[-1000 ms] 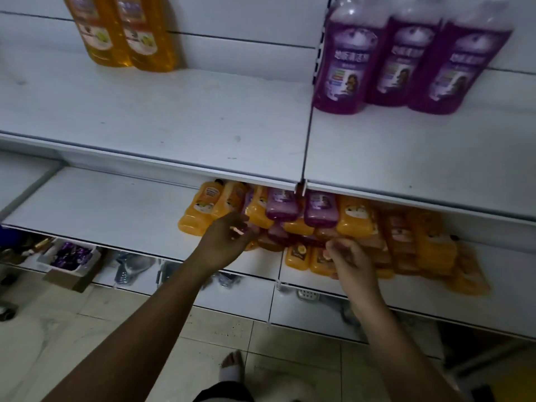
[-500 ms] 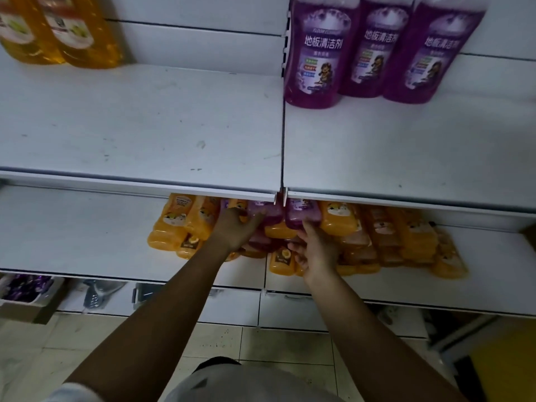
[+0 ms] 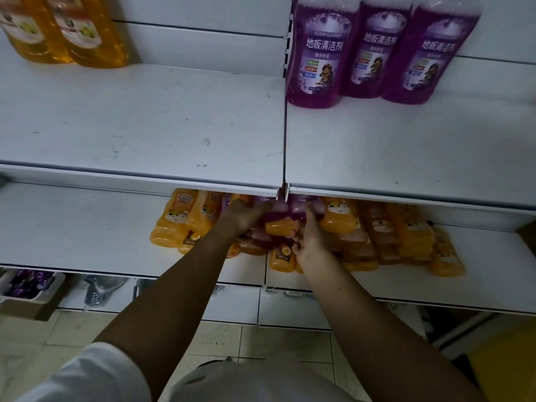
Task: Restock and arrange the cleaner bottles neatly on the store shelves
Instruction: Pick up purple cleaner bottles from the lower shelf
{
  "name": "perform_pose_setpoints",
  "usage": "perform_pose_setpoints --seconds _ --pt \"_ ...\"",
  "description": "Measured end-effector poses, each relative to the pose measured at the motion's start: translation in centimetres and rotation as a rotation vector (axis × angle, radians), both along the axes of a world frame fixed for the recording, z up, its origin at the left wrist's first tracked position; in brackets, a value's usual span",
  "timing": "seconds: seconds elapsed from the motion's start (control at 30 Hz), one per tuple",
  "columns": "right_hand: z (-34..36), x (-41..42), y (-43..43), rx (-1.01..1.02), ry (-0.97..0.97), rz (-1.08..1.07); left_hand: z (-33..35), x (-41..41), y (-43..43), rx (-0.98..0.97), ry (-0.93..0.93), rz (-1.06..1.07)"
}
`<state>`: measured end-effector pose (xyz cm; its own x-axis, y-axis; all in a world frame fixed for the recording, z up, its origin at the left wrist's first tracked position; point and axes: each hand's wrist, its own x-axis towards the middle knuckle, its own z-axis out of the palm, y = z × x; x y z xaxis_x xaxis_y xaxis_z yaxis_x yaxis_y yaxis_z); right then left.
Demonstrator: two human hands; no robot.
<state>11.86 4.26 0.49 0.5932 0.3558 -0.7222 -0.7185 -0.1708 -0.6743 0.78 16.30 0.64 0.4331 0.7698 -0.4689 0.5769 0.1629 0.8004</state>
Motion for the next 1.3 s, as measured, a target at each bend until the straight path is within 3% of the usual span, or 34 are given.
perform_pose_setpoints --seconds 0.2,0.37,0.57,0.77,0.87,1.0,1.13,1.3 --pt "0.4 0.4 -0.7 -0.028 -0.066 0.028 0.7 -0.3 -0.8 -0.062 0.002 0.000" --pt "0.0 -0.2 -3.0 0.024 -0.071 0.256 0.6 -2.4 -1.6 -0.084 -0.096 0.054" --pt "-2.6 -1.1 -5.9 0.259 0.127 0.073 -2.1 -5.6 -2.1 -0.366 -0.405 0.153" --pt "-1.4 0.3 -5.7 0.193 0.098 0.243 -2.0 -5.6 -3.1 -0.644 -0.412 0.114" --pt "-1.7 0.9 -6.3 0.165 0.100 0.240 -2.0 -6.0 -3.9 -0.725 -0.508 0.160" --pt "-1.9 0.1 -10.2 0.262 0.129 0.323 -1.8 -8.3 -6.0 -0.671 -0.545 -0.014" --pt "-1.3 -1.0 -15.3 0.331 -0.100 0.594 -0.2 -11.0 -9.0 -0.449 -0.549 -0.208" --pt "2.3 -1.8 -19.9 0.285 -0.423 0.736 3.5 -12.6 -14.3 -0.255 -0.537 -0.109"
